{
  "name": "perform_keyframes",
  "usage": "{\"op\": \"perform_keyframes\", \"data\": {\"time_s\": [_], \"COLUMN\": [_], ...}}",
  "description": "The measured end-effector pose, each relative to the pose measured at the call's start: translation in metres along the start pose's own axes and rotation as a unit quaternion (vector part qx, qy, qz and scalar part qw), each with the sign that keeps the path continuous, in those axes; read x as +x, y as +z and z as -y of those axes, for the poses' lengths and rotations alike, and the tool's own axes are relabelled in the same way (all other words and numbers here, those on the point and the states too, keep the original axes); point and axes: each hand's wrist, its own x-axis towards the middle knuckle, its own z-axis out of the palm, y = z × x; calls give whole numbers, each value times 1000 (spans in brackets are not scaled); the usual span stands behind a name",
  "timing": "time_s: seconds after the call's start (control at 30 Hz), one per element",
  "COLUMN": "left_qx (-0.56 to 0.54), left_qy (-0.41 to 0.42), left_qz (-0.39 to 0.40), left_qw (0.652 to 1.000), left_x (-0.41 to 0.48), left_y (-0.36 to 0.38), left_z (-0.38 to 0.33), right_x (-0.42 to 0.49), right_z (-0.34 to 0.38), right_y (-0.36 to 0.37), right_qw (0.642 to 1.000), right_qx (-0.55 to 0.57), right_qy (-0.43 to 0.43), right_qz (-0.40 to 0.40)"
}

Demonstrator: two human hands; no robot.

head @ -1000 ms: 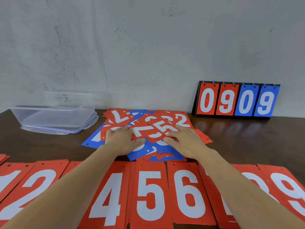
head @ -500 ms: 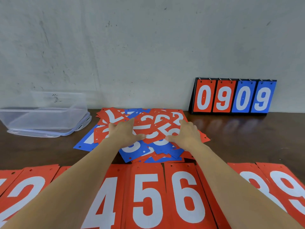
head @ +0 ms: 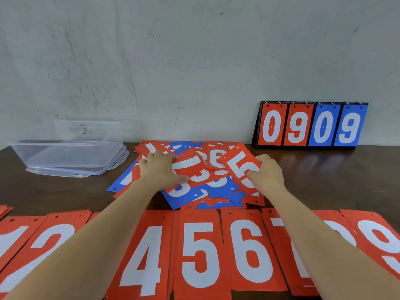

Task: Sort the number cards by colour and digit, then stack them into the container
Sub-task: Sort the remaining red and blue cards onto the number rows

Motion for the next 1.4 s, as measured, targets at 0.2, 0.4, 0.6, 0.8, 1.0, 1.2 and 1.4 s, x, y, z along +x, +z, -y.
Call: {"op": "perform_keyframes", "data": {"time_s": [0.2,0.4,0.6,0.8,1.0,1.2,1.4], "left_qx": [-265,-513,-550,-465,-443,-500,-580], "left_qy": [-13,-34,-61,-48,-45,-48,-5], "left_qz": [-16,9,-14,-3,-28,-69,-52], "left_qw": [964,858,833,884,895,862,813], "left_x": [-10,-20,-37,-63,-87,-102,-115], "left_y": [-11,-44,-69,-89,-100,-103,-110], "left_z": [20,29,29,24,22,21,10], "right_x": [-2,-11,-23,-42,-59,-79,-103], "right_z": [3,14,27,35,37,43,62], "right_y": [-10,-20,-35,-47,-62,-75,-82], "right_qw": [992,966,948,937,929,911,898], "right_qx": [126,257,316,347,365,404,409], "right_qy": [18,29,9,-16,-36,-53,-90], "right_qz": [4,9,25,44,39,71,136]}}
